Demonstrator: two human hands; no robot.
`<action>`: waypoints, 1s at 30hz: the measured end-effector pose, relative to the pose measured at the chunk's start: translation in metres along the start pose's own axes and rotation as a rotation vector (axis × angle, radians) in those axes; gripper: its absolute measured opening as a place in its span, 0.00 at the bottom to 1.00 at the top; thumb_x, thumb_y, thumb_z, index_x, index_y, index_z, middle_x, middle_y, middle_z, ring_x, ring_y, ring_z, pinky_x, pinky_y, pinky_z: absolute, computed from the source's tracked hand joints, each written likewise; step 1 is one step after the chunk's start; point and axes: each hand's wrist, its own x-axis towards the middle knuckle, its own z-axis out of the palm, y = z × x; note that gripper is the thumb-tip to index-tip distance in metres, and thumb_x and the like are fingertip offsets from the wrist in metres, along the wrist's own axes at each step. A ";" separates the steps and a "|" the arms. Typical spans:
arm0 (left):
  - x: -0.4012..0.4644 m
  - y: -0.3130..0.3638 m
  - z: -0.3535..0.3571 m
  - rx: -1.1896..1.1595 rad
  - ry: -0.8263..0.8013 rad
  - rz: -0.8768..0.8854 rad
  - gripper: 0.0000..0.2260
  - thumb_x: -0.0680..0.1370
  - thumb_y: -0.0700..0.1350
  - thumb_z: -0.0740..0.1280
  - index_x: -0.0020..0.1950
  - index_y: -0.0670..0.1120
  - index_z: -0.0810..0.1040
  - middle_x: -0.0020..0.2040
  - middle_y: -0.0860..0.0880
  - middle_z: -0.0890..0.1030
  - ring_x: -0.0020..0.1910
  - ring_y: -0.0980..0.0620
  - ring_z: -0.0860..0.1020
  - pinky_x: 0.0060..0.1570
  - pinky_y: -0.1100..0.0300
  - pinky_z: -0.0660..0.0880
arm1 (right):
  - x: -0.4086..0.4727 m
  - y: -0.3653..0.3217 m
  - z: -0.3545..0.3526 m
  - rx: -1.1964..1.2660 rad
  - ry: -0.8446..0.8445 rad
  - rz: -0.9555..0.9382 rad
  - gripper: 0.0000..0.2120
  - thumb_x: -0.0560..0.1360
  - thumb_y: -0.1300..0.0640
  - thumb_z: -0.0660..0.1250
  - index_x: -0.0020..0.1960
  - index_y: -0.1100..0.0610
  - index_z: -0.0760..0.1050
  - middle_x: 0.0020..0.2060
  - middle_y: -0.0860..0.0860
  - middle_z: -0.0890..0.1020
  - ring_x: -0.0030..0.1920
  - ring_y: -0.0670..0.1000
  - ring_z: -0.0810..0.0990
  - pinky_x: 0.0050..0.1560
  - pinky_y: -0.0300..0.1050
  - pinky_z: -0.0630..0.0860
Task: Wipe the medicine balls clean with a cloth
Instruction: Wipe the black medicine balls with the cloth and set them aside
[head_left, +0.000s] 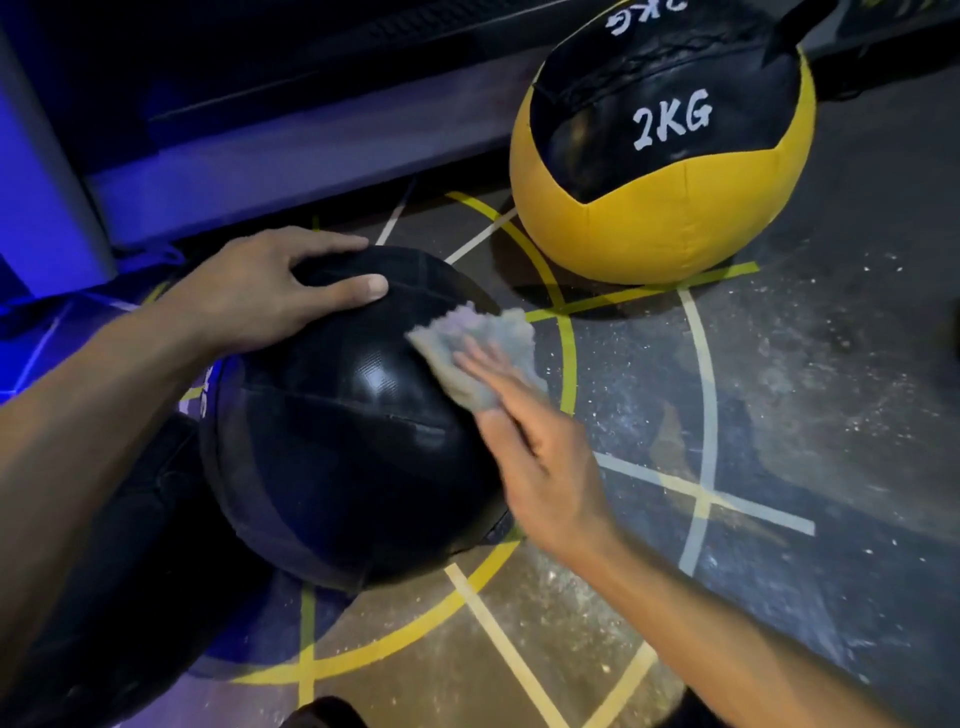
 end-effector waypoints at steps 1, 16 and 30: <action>0.001 0.000 0.000 0.044 0.052 0.002 0.31 0.70 0.76 0.65 0.67 0.61 0.79 0.67 0.58 0.79 0.64 0.54 0.77 0.64 0.53 0.71 | -0.006 0.011 -0.008 0.059 0.038 0.072 0.19 0.86 0.60 0.58 0.75 0.47 0.70 0.74 0.40 0.72 0.76 0.50 0.69 0.75 0.49 0.68; -0.086 -0.059 0.004 -0.335 0.192 -0.072 0.35 0.66 0.73 0.73 0.70 0.61 0.74 0.62 0.62 0.80 0.58 0.73 0.76 0.58 0.75 0.71 | 0.025 0.078 -0.036 0.286 0.260 0.459 0.17 0.85 0.54 0.60 0.65 0.35 0.78 0.66 0.41 0.80 0.69 0.46 0.77 0.73 0.54 0.71; -0.002 -0.033 0.006 -0.203 0.232 -0.172 0.42 0.66 0.81 0.64 0.75 0.60 0.72 0.71 0.57 0.76 0.70 0.56 0.74 0.74 0.50 0.67 | -0.061 0.015 0.054 0.151 0.193 0.203 0.20 0.86 0.56 0.58 0.78 0.46 0.65 0.78 0.37 0.61 0.79 0.38 0.58 0.74 0.31 0.61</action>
